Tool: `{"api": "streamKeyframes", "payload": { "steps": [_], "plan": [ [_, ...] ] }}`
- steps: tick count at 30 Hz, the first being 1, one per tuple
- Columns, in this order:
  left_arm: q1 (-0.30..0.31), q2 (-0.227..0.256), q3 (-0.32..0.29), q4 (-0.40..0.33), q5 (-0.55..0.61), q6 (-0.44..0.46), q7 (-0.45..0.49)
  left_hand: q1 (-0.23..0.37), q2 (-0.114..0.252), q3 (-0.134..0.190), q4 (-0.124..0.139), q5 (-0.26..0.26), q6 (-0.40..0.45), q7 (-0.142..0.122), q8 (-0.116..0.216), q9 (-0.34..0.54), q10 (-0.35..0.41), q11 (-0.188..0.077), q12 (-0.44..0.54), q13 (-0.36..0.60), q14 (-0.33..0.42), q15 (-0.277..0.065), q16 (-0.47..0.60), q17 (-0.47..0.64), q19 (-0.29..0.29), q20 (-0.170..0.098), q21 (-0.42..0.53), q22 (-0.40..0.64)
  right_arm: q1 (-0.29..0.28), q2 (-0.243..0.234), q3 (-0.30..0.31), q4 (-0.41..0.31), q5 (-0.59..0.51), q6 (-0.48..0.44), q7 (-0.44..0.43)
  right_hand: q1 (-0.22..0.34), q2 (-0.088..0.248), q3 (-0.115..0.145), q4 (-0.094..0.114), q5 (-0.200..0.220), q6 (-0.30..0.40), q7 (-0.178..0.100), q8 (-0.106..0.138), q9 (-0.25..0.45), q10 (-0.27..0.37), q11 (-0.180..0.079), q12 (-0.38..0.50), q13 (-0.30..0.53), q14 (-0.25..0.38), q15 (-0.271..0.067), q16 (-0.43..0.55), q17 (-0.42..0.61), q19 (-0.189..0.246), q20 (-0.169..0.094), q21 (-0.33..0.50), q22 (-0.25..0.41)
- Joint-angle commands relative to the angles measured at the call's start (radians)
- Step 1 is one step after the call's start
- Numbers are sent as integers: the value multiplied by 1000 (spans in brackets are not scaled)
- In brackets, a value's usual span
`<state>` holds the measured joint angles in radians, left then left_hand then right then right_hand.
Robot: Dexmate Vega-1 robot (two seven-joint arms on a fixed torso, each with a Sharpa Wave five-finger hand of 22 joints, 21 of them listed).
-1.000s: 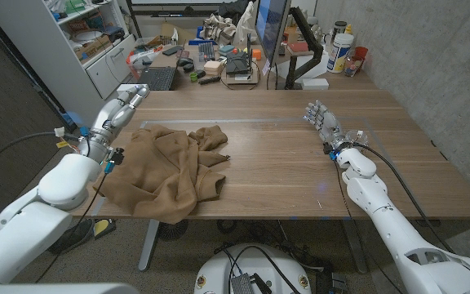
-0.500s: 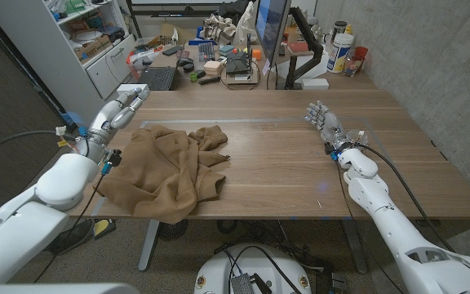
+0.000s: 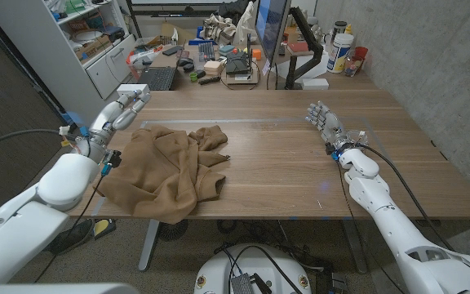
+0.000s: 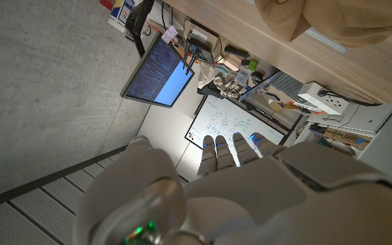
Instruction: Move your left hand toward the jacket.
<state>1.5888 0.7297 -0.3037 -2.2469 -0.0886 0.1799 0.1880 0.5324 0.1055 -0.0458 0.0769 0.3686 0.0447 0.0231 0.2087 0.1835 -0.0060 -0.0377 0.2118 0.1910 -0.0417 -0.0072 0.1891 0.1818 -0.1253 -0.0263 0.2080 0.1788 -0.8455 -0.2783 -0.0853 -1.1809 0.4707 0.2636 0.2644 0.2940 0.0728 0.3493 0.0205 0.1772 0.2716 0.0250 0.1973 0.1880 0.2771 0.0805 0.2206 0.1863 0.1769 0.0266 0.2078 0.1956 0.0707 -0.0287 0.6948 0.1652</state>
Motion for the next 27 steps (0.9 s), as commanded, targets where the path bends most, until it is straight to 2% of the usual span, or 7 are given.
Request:
{"api": "streamKeyframes", "payload": {
  "steps": [1,15,27],
  "plan": [
    [-12,15,9,-3,39,26,-20,15,0,0,-2,1,3,-1,2,6,2,-8,1,3,2,0,3,2,-2,1,-1,5,-9,-10,6,-15,-3,-8,-5,5,3,4,-3,4,9,4,-1,3,6,-3,-2,2,6,2,-3,-1,11,0,-5,5],
    [-59,78,45,23,80,34,-53,17,0,-2,-3,0,6,-3,2,6,6,-10,1,3,5,-2,4,2,0,2,-1,5,-14,-9,0,-24,-11,-16,-29,3,4,3,-5,4,9,4,-1,3,8,-3,-1,2,7,3,-3,-1,13,1,-12,6],
    [-54,115,43,1,113,65,-81,19,-1,-3,-3,0,5,-4,0,6,6,-12,0,3,6,-3,4,3,1,6,-1,5,10,5,-4,12,-16,2,-25,2,4,3,-6,4,9,3,-1,3,6,-4,-2,2,8,2,-3,-1,15,1,-17,6]
  ]
}}
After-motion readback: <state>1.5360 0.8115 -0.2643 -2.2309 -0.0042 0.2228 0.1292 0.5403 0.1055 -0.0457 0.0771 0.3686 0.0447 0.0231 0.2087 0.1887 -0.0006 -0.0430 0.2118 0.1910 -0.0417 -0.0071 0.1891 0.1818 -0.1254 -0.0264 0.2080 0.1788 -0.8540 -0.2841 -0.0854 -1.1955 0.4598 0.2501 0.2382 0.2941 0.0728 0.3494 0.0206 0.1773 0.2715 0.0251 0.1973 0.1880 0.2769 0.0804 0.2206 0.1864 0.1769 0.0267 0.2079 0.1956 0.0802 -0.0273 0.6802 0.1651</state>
